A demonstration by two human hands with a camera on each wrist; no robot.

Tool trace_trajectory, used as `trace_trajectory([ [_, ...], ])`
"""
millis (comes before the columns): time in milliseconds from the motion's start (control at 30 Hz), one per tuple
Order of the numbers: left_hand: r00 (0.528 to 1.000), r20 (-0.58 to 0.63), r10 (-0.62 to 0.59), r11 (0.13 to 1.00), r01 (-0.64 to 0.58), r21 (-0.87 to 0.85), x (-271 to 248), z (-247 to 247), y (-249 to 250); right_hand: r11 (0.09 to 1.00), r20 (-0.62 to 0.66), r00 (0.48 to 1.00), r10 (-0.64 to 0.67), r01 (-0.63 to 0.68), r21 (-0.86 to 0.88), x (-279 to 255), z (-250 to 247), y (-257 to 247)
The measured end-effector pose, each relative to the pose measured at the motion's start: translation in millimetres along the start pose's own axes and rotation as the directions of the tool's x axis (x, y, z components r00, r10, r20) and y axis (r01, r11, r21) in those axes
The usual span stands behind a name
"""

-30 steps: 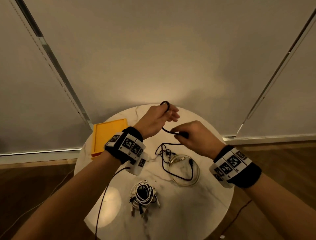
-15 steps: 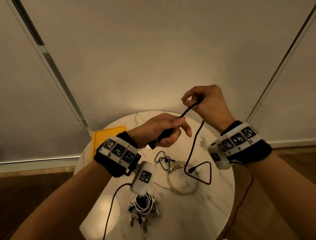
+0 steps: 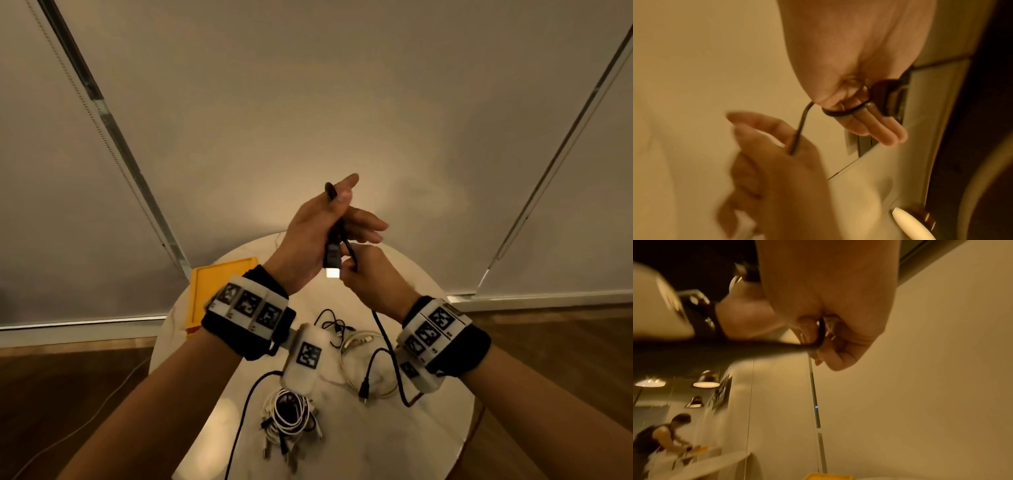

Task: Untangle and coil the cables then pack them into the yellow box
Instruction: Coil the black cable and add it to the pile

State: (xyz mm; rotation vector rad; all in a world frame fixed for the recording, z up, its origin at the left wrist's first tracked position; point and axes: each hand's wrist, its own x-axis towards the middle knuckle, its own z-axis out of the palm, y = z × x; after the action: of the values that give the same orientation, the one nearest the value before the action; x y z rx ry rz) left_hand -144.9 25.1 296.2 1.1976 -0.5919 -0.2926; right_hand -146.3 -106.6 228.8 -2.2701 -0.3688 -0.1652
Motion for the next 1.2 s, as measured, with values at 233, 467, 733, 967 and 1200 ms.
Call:
trace_trajectory([
  [233, 0.988, 0.117, 0.101, 0.828, -0.149, 0.541, 4, 5, -4, 0.994, -0.098, 0.99, -0.105, 0.102, -0.037, -8, -12, -5],
  [467, 0.987, -0.017, 0.159, 0.924, -0.143, 0.355, 7, -1, 4, 0.999, 0.101, 0.994, -0.049, 0.047, 0.028, -17, 1, -4],
  [733, 0.955, -0.096, 0.281, 0.924, -0.242, 0.296, -11, -8, 9, 0.999, 0.103, 0.995, 0.001, -0.006, 0.046, -20, 16, 2],
  [967, 0.937, -0.065, 0.344, 0.898, -0.309, 0.313, -9, -15, 12, 0.988, 0.087, 0.994, -0.061, 0.072, -0.137, -23, 19, -6],
  [1200, 0.988, -0.07, 0.141, 0.565, -0.022, 0.825, -10, -54, 11, 0.879, 0.065, 0.985, -0.161, 0.173, -0.445, -17, -33, -21],
])
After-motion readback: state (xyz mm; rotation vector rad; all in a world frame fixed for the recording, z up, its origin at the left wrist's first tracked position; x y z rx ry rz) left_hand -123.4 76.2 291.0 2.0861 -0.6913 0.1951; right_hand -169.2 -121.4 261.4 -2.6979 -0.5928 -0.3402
